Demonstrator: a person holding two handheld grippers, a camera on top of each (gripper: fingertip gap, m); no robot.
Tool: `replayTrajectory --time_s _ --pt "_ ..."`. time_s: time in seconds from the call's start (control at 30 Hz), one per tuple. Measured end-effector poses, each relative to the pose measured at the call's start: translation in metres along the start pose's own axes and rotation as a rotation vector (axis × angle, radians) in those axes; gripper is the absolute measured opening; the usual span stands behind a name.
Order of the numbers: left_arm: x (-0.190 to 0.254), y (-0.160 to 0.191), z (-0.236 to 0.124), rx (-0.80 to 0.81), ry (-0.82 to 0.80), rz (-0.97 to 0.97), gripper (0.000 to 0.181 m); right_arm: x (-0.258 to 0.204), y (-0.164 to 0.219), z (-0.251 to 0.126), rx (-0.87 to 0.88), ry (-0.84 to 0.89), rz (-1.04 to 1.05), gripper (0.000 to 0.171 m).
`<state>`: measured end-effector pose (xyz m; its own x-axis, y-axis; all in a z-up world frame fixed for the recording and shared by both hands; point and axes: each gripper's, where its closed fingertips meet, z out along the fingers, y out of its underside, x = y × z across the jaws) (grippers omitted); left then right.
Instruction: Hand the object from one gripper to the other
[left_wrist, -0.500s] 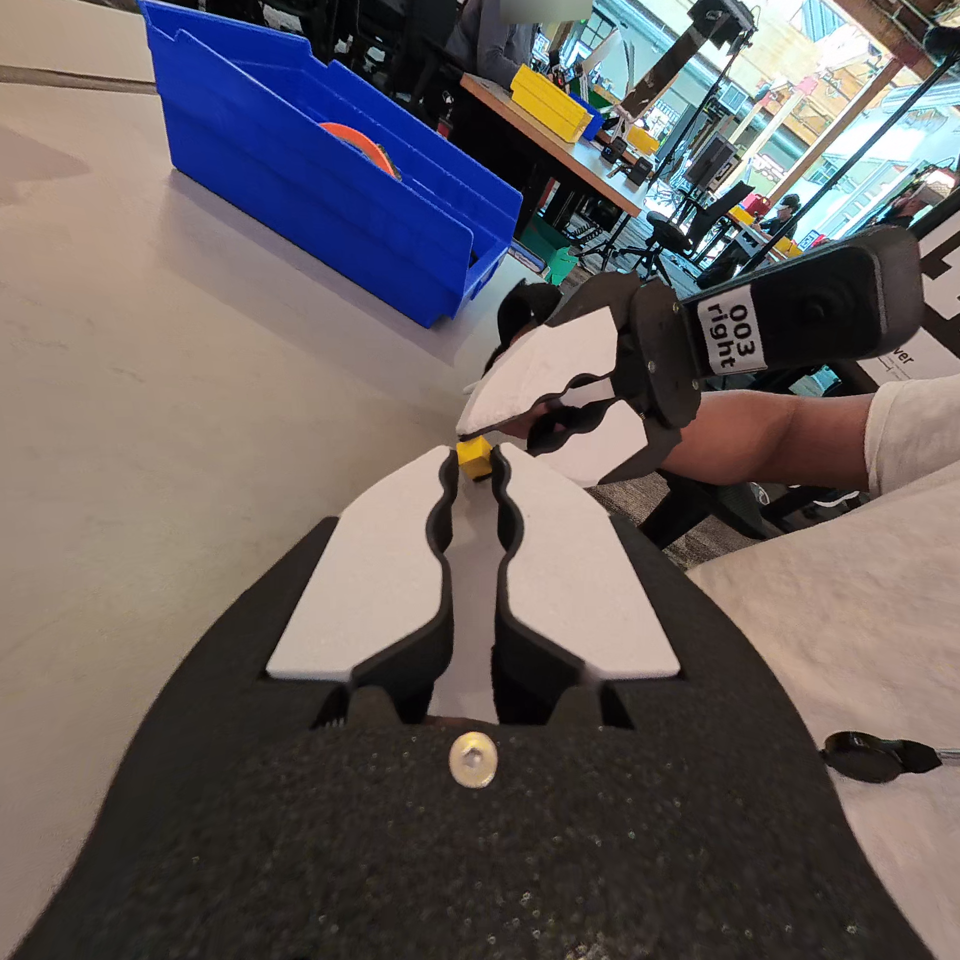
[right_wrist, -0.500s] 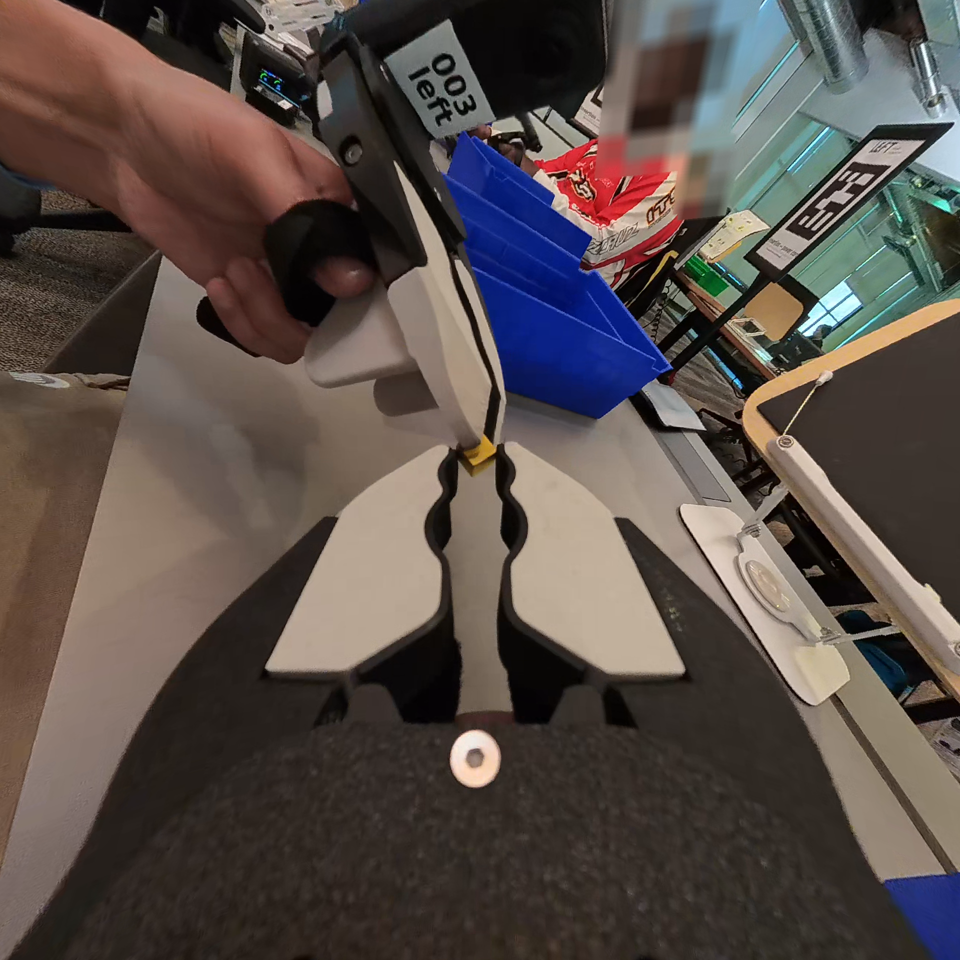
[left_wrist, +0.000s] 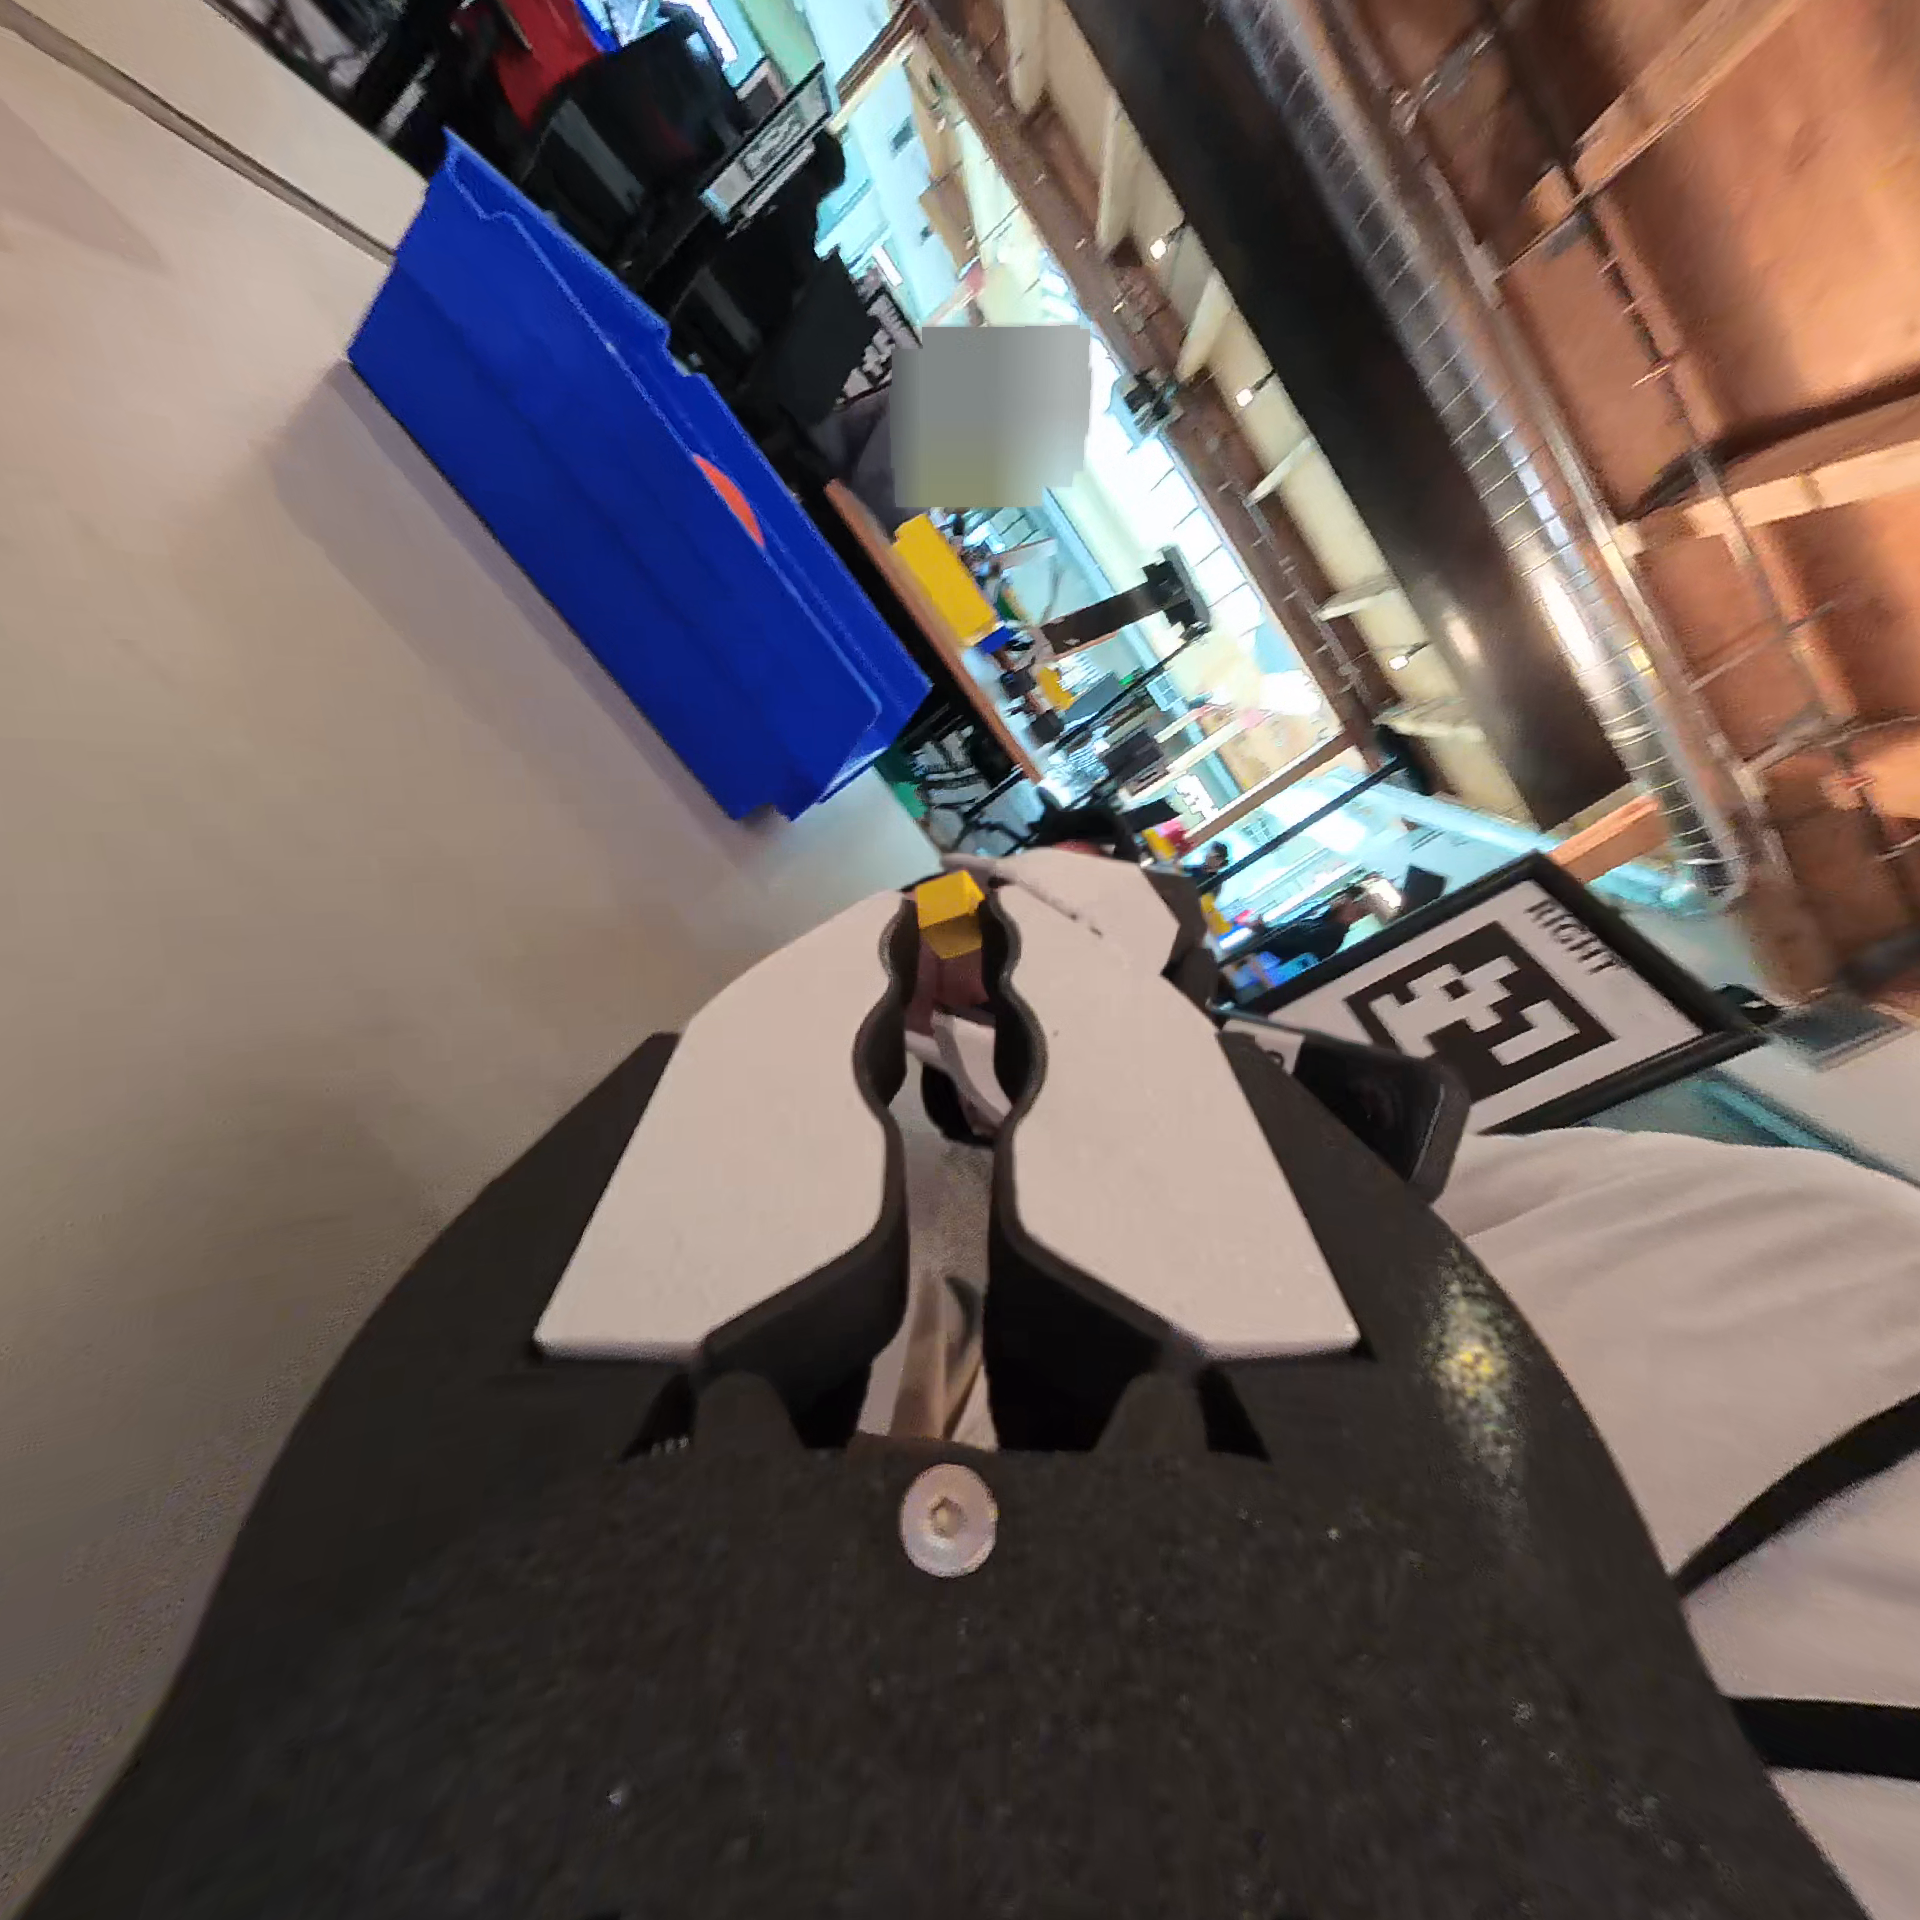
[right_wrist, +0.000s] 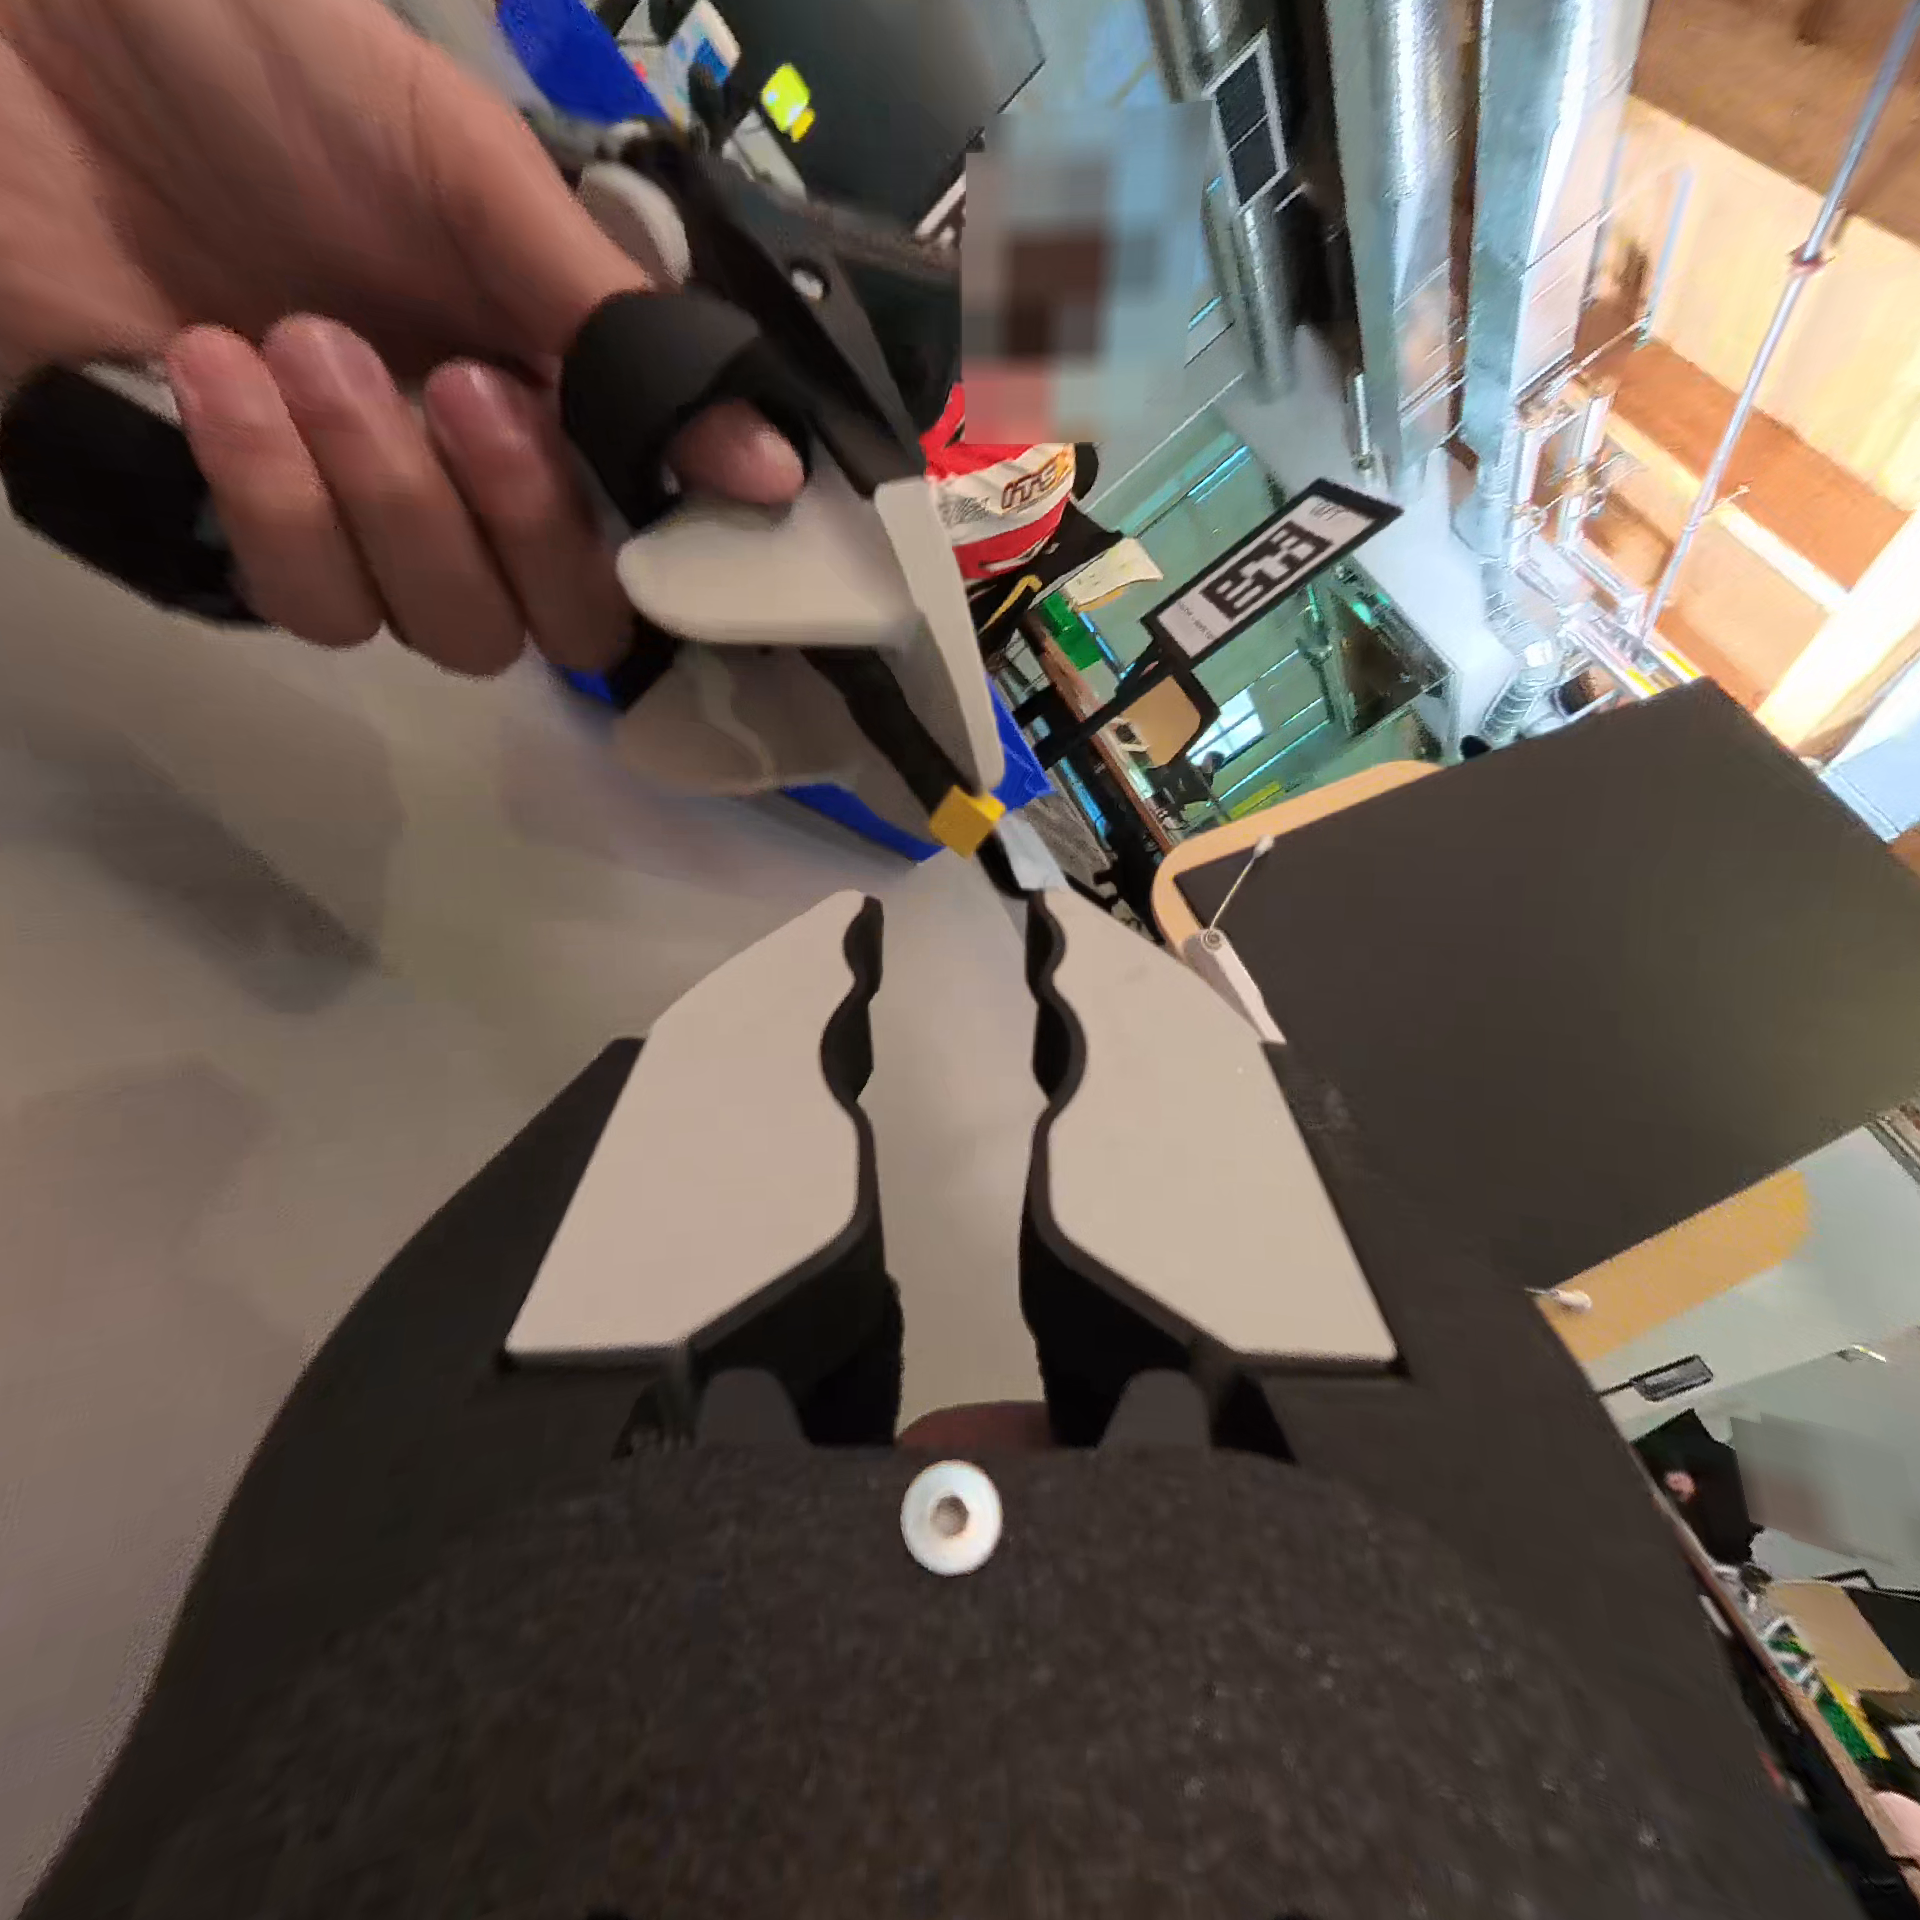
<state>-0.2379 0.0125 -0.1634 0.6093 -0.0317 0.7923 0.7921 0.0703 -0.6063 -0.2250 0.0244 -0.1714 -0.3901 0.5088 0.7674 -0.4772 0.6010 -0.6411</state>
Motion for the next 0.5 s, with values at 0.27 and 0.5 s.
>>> replayTrajectory --time_s 0.27,0.5 --pt "0.015 -0.001 0.012 0.113 0.13 -0.029 0.011 0.014 -0.006 0.006 0.029 0.0 0.355 0.025" --pt "0.013 0.006 0.02 0.089 0.11 -0.01 0.011 0.013 -0.004 0.005 0.026 -0.018 0.362 0.012"
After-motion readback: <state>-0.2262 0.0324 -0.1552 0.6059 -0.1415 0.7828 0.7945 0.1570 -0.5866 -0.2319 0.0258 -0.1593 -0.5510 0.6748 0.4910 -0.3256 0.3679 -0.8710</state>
